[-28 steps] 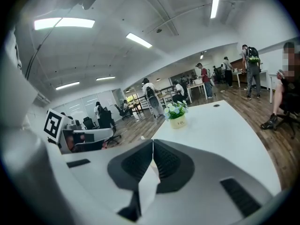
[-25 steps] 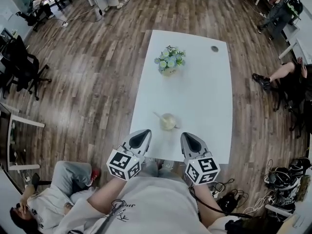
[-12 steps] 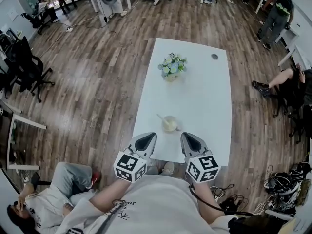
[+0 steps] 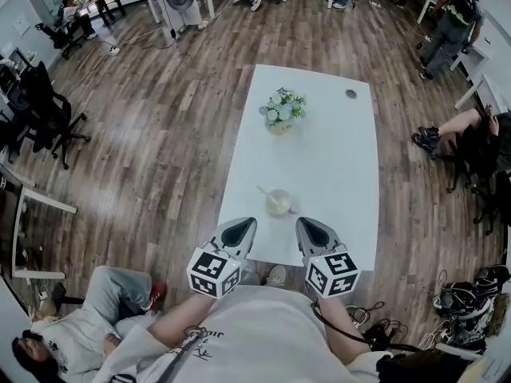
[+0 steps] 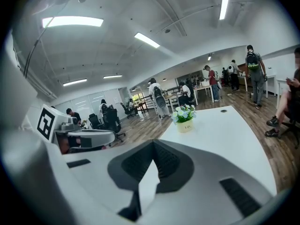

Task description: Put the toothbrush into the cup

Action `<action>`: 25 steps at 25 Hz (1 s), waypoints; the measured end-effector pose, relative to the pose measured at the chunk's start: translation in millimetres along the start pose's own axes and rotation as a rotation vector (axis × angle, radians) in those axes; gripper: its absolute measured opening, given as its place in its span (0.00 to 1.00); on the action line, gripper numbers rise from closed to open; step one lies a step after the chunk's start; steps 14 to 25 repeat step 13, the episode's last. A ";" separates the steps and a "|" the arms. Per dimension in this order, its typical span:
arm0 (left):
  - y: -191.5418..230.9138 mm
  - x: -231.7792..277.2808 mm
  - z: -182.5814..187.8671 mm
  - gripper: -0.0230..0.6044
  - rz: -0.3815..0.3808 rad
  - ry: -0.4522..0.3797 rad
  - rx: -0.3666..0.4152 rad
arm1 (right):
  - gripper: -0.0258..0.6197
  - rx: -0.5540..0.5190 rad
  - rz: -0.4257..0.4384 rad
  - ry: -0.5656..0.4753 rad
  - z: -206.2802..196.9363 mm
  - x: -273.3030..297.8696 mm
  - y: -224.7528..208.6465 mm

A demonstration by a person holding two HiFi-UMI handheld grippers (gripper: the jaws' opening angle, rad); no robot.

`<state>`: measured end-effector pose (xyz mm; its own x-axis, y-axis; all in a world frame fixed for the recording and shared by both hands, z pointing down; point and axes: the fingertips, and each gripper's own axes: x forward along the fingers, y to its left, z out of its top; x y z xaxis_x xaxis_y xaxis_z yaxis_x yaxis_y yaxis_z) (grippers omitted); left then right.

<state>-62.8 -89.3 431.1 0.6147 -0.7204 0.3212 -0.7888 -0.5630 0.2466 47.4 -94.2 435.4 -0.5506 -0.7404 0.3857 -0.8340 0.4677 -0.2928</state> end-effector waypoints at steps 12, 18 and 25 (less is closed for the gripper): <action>-3.6 -5.0 1.3 0.06 0.004 -0.002 -0.005 | 0.07 -0.002 0.001 -0.001 0.1 -5.1 2.1; -3.9 -5.3 1.3 0.06 0.004 -0.002 -0.006 | 0.07 -0.001 0.001 -0.001 0.2 -5.6 2.0; -3.9 -5.3 1.3 0.06 0.004 -0.002 -0.006 | 0.07 -0.001 0.001 -0.001 0.2 -5.6 2.0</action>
